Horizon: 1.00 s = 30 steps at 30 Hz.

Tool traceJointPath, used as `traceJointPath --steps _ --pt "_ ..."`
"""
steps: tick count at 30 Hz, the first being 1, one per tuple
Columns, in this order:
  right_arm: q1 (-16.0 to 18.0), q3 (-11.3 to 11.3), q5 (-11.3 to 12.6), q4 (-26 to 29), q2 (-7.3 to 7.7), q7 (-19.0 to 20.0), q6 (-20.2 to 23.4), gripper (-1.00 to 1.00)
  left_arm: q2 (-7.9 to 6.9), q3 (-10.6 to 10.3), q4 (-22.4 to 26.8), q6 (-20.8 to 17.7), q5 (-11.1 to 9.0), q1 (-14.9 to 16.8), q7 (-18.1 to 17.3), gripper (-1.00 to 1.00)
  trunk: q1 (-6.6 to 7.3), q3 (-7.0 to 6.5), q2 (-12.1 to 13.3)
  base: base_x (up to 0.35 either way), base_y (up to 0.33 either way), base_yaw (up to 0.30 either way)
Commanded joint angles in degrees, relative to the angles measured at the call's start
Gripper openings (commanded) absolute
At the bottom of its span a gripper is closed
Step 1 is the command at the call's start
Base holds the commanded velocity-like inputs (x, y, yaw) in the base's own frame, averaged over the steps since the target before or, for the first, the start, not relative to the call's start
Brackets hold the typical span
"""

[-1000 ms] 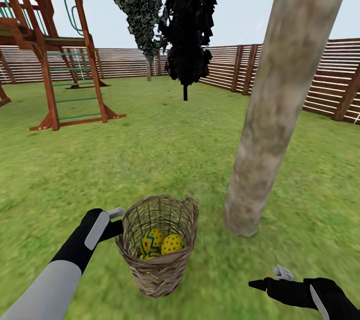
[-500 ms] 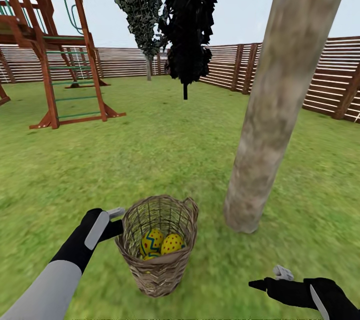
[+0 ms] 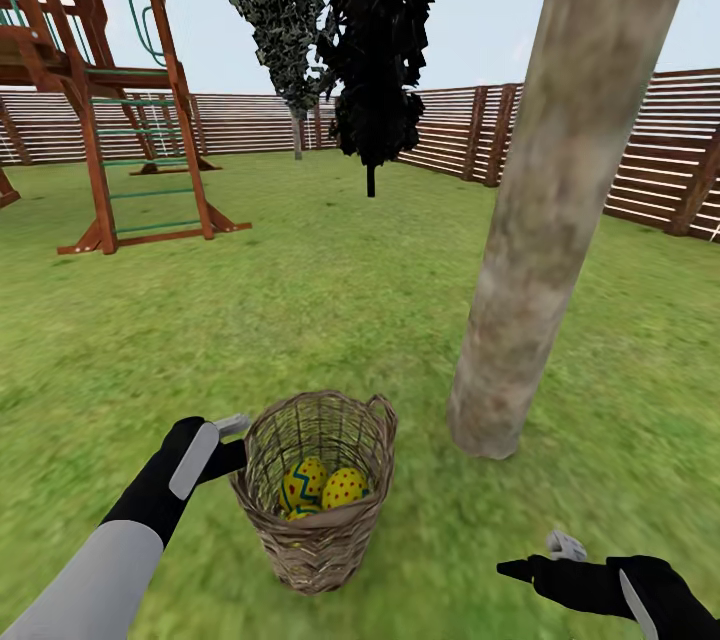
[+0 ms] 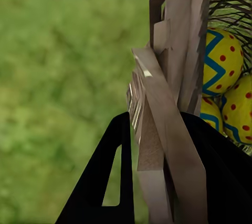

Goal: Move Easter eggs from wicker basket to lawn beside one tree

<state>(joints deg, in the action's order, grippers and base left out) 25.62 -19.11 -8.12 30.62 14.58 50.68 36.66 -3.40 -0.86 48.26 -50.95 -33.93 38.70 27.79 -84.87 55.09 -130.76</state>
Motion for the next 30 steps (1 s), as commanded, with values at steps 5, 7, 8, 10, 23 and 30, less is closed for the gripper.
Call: traceJointPath --steps 5,7,8,10,23,30 --pt "0.0 -0.4 -0.6 0.1 -0.02 0.5 0.3 1.00 -0.03 -0.1 0.1 0.1 -1.1 0.0 0.6 -1.00 -1.09 0.95 -2.0 0.000 0.000 0.000" --pt "0.0 -0.4 -0.6 0.1 0.00 0.5 0.3 1.00 -0.03 -0.1 0.1 0.1 -1.1 0.0 0.6 -1.00 -1.53 1.31 -2.8 0.000 0.000 0.000" --pt "0.0 -0.4 -0.6 0.1 -0.03 0.5 0.3 1.00 -0.03 -0.1 0.1 0.1 -1.1 0.0 0.6 -1.00 -1.75 1.49 -3.2 0.000 0.000 0.000" --pt "0.0 -0.4 -0.6 0.1 -0.04 0.5 0.3 1.00 -0.03 -0.1 0.1 0.1 -1.1 0.0 0.6 -1.00 -2.19 1.85 -4.1 0.000 0.000 0.000" --pt "0.0 -0.4 -0.6 0.1 -0.06 0.5 0.3 1.00 -0.03 -0.2 0.0 0.1 -1.1 0.0 0.5 -1.00 -5.04 4.19 -9.3 0.000 0.000 0.000" --pt "0.0 -0.4 -0.6 0.1 -0.08 0.5 0.3 1.00 -0.03 -0.2 0.0 0.1 -1.1 0.0 0.5 -1.00 -6.58 5.44 -12.1 0.000 0.000 0.000"
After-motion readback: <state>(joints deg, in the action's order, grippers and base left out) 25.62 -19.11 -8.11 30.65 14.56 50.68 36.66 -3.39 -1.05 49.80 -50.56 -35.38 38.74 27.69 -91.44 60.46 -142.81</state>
